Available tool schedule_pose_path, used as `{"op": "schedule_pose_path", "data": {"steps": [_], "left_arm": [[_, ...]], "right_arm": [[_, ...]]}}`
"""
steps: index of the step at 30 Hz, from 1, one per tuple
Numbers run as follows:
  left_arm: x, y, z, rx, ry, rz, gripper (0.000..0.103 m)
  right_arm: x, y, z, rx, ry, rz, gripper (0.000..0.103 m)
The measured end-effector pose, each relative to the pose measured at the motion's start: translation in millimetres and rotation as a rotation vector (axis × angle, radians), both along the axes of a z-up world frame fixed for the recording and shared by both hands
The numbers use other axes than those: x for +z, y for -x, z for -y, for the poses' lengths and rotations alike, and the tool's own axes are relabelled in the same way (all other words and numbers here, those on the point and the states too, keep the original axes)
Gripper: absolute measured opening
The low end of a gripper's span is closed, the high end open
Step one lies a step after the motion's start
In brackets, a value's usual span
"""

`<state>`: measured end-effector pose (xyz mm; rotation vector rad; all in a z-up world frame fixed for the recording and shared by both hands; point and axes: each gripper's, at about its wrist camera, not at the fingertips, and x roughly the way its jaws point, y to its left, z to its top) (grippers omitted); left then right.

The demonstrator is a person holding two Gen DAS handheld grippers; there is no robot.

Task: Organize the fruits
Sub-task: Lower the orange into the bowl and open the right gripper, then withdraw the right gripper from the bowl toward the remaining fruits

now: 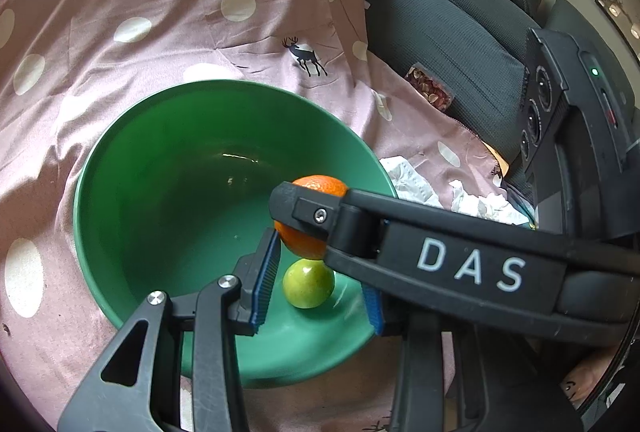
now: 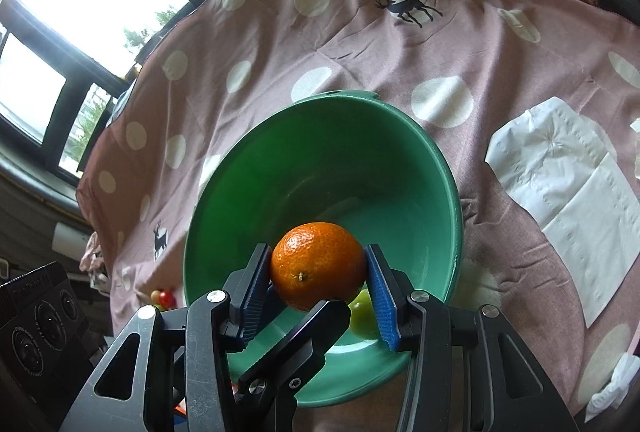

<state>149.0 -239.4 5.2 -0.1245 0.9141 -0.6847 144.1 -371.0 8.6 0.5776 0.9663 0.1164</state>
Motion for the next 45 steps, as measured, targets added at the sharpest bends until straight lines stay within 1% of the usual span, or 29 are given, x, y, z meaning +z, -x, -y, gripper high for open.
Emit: {"op": "schedule_pose_path", "data": {"steps": [13,17,19,20,21,23,24,27,30,32,33,34,36,37,38,41,43,45], "left_arm": [[-1.8,-2.1,-1.1,0.010,0.016,-0.035,0.037],[7.1,5.3,-8.6,0.023,0.024,-0.008,0.040],[14.1,11.8,-17.2,0.044,0.024,0.011,0.045],[18.2,15.3,-22.8,0.058,0.025,0.025,0.047],[22.5,19.2,-29.6,0.075,0.027,0.039,0.051],[31.8,28.2,-45.6,0.116,0.032,0.066,0.055],[36.6,32.9,-54.6,0.143,0.030,0.077,0.059],[49.1,45.1,-83.4,0.252,0.015,0.107,0.068],[56.8,58.1,-119.2,0.362,0.027,0.117,0.070],[58.0,67.6,-143.8,0.446,0.033,0.116,0.073],[56.7,72.6,-156.0,0.493,0.039,0.118,0.075],[54.3,77.6,-168.1,0.545,0.045,0.118,0.077],[46.3,86.8,-189.9,0.643,0.039,0.101,0.078],[41.2,90.0,-200.0,0.678,0.033,0.092,0.078],[37.0,91.2,-209.7,0.703,0.033,0.083,0.078],[22.6,92.6,-236.4,0.796,0.023,0.050,0.078],[16.4,94.4,-251.9,0.860,0.015,0.045,0.078],[12.7,95.4,-263.8,0.903,-0.004,0.035,0.078]], "right_arm": [[0.4,-2.8,-2.0,0.004,0.021,-0.021,0.049],[6.2,0.5,-2.9,-0.028,0.060,-0.004,0.049],[11.5,3.6,-2.1,-0.039,0.069,0.023,0.054],[14.2,5.2,-1.7,-0.043,0.070,0.040,0.060],[17.5,6.7,-1.8,-0.047,0.073,0.057,0.064],[23.0,9.3,-2.3,-0.055,0.083,0.082,0.064],[25.5,10.0,-3.4,-0.059,0.091,0.093,0.065],[32.3,12.2,-8.1,-0.062,0.112,0.131,0.071],[39.1,14.3,-14.6,-0.054,0.124,0.169,0.071],[43.4,15.8,-19.2,-0.055,0.134,0.193,0.075],[45.7,16.7,-22.1,-0.059,0.140,0.209,0.081],[48.4,18.0,-26.2,-0.061,0.147,0.225,0.084],[53.4,19.2,-36.1,-0.047,0.153,0.250,0.084],[55.5,19.8,-42.1,-0.034,0.150,0.265,0.084],[57.1,20.7,-48.6,-0.017,0.145,0.281,0.085],[60.3,22.5,-70.2,0.045,0.137,0.320,0.090],[60.6,23.3,-84.9,0.081,0.135,0.343,0.090],[59.7,25.0,-99.7,0.110,0.136,0.358,0.090]]}}
